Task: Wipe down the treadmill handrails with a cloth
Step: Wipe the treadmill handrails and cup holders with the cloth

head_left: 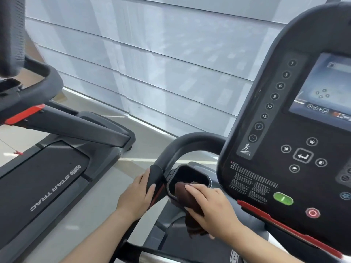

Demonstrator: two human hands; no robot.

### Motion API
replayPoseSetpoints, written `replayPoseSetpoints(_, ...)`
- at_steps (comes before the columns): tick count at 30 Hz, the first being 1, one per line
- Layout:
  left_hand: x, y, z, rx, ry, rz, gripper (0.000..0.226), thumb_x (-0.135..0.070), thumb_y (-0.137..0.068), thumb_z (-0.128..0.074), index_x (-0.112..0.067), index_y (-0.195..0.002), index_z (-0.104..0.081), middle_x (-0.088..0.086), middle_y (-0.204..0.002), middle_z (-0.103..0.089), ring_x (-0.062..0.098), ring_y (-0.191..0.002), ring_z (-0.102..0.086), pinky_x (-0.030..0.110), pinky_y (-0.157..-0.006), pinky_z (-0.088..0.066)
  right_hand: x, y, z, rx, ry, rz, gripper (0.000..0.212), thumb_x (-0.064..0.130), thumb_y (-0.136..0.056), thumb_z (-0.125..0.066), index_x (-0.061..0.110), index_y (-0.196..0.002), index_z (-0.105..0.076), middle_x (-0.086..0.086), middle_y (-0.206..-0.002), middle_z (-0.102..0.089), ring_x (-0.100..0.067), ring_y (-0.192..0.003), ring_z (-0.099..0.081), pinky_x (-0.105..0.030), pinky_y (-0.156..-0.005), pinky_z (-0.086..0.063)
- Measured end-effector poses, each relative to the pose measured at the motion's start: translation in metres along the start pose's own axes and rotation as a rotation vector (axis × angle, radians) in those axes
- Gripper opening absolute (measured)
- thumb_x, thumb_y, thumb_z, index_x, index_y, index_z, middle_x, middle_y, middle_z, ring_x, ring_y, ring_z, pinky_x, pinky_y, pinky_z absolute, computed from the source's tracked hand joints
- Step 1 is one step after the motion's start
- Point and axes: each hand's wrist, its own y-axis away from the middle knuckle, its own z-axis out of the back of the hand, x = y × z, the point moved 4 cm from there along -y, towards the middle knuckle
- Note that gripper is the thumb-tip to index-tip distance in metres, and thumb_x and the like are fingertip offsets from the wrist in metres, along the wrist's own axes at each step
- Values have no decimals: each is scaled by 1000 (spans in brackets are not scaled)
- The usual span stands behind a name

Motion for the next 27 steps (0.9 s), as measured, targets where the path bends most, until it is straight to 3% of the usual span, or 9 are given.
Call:
replayPoseSetpoints(4, -11, -14, -5, -76, -75, 58, 54, -43, -96, -25, -28, -146, -13, 3, -132, -47, 26, -100, -56, 37, -71, -48, -13, -1, -10, 9, -50, -33, 47, 34, -79, -68, 16, -122, -59, 1, -120, -63, -17, -104, -61, -33, -86, -46)
replayPoseSetpoints(8, -8, -16, -8, -119, -99, 44, 56, -46, -94, -23, -29, -146, -15, 3, -122, -53, 26, -89, -58, 34, -60, -41, -18, -5, -18, 44, -138, -41, 42, 34, -81, -63, 16, -119, -61, 2, -117, -64, -16, -104, -59, -32, -91, -39)
replayPoseSetpoints(14, -8, -16, -8, -118, -71, 30, 54, -43, -95, -27, -29, -146, -16, 5, -125, -52, 28, -92, -59, 34, -64, -40, -4, 10, -22, 46, -106, 95, 43, 41, -83, -62, 15, -118, -61, 1, -112, -66, -14, -96, -62, -31, -81, -47)
replayPoseSetpoints(17, -6, -19, -7, -60, -11, 23, 54, -42, -96, -27, -30, -146, -13, 5, -131, -49, 27, -101, -56, 35, -72, -43, -7, -5, -12, -21, -179, 4, 42, 39, -85, -61, 15, -119, -61, 3, -113, -65, -14, -94, -62, -33, -79, -50)
replayPoseSetpoints(19, 0, -20, -6, -1, 34, 47, 53, -44, -96, -25, -34, -146, -11, 4, -133, -48, 26, -107, -55, 35, -78, -43, -10, -21, -4, -104, -268, -82, 44, 40, -86, -58, 17, -123, -57, 4, -119, -62, -14, -102, -59, -34, -85, -47)
replayPoseSetpoints(22, 10, -15, -4, -6, 24, 99, 49, -51, -94, -20, -40, -141, -18, 1, -125, -57, 24, -104, -57, 35, -75, -44, -19, -52, -3, -174, -260, -156, 44, 42, -88, -55, 19, -126, -54, 5, -122, -60, -14, -107, -56, -33, -89, -43)
replayPoseSetpoints(27, 16, -15, -5, -73, 51, 136, 48, -55, -92, -20, -32, -128, -42, -4, -116, -64, 22, -100, -59, 33, -74, -44, -33, -88, -45, 40, -66, -307, 44, 44, -90, -54, 22, -129, -51, 0, -123, -59, -26, -107, -57, -41, -88, -40)
